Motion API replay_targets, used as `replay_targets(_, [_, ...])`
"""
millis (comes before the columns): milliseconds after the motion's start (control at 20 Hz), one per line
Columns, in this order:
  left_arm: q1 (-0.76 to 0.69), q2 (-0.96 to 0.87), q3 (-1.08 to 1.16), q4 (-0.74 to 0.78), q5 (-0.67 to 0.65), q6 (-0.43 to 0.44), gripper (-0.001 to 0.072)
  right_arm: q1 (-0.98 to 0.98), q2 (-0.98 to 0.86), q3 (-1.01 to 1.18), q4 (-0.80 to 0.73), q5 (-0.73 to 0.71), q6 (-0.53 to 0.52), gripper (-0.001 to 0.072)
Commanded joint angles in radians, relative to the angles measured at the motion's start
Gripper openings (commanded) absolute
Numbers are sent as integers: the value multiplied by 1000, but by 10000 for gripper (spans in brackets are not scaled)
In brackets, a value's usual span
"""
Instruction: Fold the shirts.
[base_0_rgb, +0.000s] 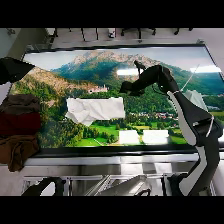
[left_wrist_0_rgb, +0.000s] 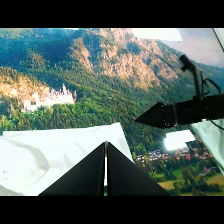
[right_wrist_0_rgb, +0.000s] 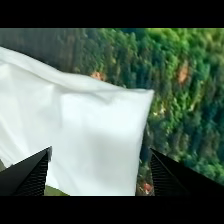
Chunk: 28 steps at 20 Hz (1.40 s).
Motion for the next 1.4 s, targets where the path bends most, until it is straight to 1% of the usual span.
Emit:
replay_targets(0, [1,1,-2,1,1,0,23,-13,-96,-14,95,-62,-31,684])
replay_targets(100, [1,1,-2,0,1,0,23,2,-140,-14,134,-59,-54,684])
replay_targets(400, [1,1,-2,1,1,0,23,45,-189,-13,153,-24,-56,680])
replay_targets(450, [1,1,-2,1,1,0,23,50,-189,-13,173,-23,-61,597])
replay_targets(500, [1,1,-2,1,1,0,23,53,-189,-13,201,-23,-79,342])
replay_targets(550, [1,1,-2,1,1,0,23,54,-188,-11,237,-24,-105,53])
replay_targets(600, [1,1,-2,1,2,0,23,54,-182,-7,269,-25,-121,17])
replay_targets(750, [1,1,-2,0,1,0,23,29,-109,48,274,-55,-140,16])
replay_targets(900, [1,1,-2,0,2,0,23,-83,36,144,274,-77,-130,16])
replay_targets(1100, [1,1,-2,-4,7,0,23,-364,220,229,273,-77,-27,16])
replay_targets(1200, [1,1,-2,-5,9,-1,23,-514,267,228,266,-98,14,16])
replay_targets(1350, [-10,1,-2,-5,9,-3,23,-734,282,227,201,-186,93,16])
